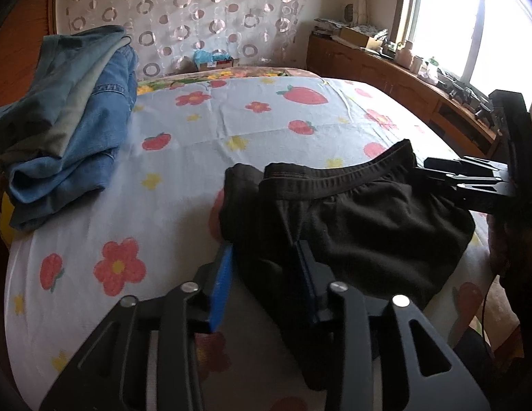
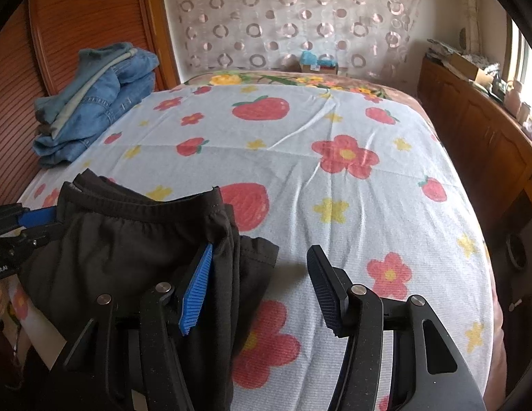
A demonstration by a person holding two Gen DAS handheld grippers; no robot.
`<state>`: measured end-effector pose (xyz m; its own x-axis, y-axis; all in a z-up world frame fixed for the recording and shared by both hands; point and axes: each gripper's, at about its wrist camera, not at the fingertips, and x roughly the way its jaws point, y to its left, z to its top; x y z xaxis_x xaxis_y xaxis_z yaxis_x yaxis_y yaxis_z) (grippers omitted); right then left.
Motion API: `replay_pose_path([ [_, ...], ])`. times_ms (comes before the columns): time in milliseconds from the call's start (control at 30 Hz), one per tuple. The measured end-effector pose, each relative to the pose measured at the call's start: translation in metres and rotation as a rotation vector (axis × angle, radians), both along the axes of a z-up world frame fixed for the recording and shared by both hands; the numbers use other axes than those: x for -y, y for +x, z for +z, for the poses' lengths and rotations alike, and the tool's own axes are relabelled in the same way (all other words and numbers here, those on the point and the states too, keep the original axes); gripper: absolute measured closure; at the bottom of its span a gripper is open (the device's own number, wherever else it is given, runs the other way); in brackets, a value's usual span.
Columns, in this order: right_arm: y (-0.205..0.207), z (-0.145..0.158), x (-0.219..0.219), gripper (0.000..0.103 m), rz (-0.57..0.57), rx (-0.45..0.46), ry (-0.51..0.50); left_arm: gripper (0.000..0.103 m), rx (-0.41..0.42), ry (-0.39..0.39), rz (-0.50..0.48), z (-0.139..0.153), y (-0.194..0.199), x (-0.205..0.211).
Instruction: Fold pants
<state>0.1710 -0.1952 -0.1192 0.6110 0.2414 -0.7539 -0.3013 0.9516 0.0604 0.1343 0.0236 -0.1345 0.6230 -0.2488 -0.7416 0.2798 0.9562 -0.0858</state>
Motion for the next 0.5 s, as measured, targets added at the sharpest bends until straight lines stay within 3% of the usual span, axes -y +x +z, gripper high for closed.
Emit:
replay_pose_path([
  [100, 0.0001, -0.0005, -0.0008, 0.046, 0.001, -0.001, 0.0, 0.05, 0.003, -0.002, 0.018, -0.0031, 0.0011, -0.0034],
  [500, -0.0019, 0.0001, -0.0027, 0.046, 0.014, 0.002, 0.011, 0.048, 0.035, -0.021, 0.019, -0.0068, 0.0005, -0.0071],
])
